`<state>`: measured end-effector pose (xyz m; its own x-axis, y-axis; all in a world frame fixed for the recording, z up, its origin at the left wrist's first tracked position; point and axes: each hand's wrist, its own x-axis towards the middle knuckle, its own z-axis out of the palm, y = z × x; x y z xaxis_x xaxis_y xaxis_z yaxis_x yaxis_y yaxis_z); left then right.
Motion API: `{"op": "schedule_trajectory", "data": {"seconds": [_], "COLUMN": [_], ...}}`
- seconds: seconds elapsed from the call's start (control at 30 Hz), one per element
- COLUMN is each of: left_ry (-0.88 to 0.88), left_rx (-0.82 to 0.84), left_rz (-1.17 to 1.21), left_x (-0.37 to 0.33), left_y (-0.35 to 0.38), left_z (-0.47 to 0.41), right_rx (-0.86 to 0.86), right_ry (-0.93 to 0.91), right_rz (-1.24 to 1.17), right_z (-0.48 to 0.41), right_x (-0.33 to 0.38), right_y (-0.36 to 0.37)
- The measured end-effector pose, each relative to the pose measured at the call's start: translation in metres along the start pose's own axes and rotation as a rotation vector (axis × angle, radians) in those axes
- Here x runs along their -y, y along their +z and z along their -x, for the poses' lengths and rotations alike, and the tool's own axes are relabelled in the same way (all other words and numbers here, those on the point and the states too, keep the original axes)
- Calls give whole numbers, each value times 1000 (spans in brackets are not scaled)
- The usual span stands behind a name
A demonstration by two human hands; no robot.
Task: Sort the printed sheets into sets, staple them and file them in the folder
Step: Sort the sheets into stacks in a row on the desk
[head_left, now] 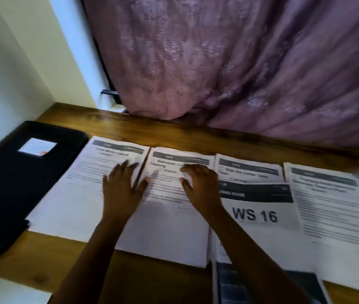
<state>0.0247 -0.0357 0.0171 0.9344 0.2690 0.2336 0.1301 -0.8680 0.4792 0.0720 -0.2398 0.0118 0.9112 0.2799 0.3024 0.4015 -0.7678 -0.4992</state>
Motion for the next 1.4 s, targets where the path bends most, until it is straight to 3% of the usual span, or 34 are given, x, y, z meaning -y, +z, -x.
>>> {"op": "schedule_trajectory", "data": {"seconds": [0.17,0.3,0.4,0.6,0.73,0.83,0.93,1.0,1.07,1.27,1.4], "left_ry": [356,492,461,455,428,325,130,-54,-145,13,151], "left_rx": [308,383,461,457,391,302,273,358,462,615,611], "left_rz": [78,-20,-93,-30,-6,65,558,883,1038,963,674], "left_x": [-119,-147,-145,-141,-144,-159,-192,-228,-270,-398,-458], "left_y": [63,94,99,102,106,106,99,94,99,166,230], "left_z": [58,83,86,85,89,90,87,87,85,84,94], "right_rx": [2,92,200,140,-79,-99,-187,-246,-315,-384,-322], "right_ry": [296,502,524,464,649,595,556,579,622,671,774], "right_rz": [202,280,237,168,-183,-394,-542,-645,-702,-399,-162], "right_z": [73,102,114,118,128,134,135,136,139,161,175], "right_x": [-92,-137,-149,-144,-136,-143,-161,-184,-216,-322,-395], "right_y": [-85,-111,-111,-114,-128,-147,-189,-223,-259,-350,-371]}}
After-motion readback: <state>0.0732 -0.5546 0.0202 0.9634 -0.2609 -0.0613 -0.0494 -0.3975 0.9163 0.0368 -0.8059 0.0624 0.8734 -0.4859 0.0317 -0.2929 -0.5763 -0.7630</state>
